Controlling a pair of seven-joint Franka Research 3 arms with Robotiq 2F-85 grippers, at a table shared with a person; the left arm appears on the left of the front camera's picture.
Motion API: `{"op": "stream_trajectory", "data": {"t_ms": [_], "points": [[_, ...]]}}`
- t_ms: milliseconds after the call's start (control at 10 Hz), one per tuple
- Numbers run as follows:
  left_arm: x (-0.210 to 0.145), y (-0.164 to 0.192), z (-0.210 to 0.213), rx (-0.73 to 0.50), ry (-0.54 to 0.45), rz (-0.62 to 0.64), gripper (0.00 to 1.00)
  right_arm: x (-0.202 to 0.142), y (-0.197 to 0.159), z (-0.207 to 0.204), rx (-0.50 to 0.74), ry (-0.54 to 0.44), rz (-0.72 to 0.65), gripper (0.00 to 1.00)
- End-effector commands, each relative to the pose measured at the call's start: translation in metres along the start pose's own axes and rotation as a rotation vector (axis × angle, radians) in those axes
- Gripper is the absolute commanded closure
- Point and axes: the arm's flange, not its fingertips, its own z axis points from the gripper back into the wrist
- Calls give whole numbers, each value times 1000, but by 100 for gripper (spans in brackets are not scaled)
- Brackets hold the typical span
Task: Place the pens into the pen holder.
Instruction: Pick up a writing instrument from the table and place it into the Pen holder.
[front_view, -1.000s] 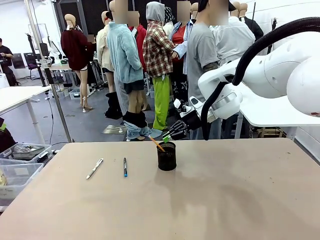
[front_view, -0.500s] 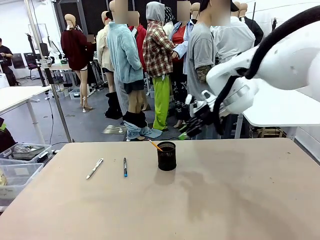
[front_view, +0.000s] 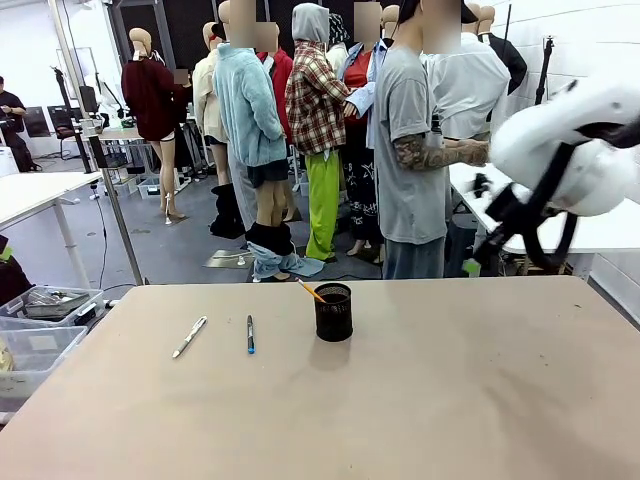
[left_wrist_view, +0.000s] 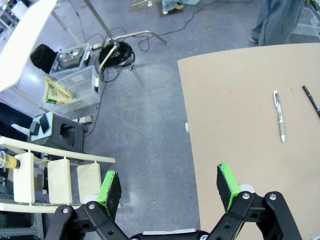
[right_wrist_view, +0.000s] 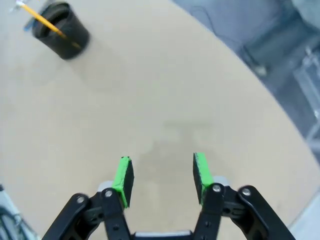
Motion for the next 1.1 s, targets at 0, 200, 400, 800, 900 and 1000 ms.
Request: {"op": "stream_trajectory", "data": {"t_ms": [0, 200, 400, 800, 900, 1000], "points": [[-1, 1, 0, 3, 1, -2, 0, -23, 0, 36, -49, 92, -229, 39], [-1, 1, 0, 3, 1, -2, 0, -65, -14, 73, -124, 176, -419, 39], [-1, 1, 0, 3, 1, -2, 0, -87, -22, 99, -182, 236, -549, 39], [-1, 1, 0, 3, 1, -2, 0, -117, -39, 97, -267, 433, -745, 39], [-1, 1, 0, 3, 1, -2, 0, -129, -43, 102, -287, 446, -774, 39], [-1, 1, 0, 3, 1, -2, 0, -141, -46, 102, -277, 409, -758, 39]]}}
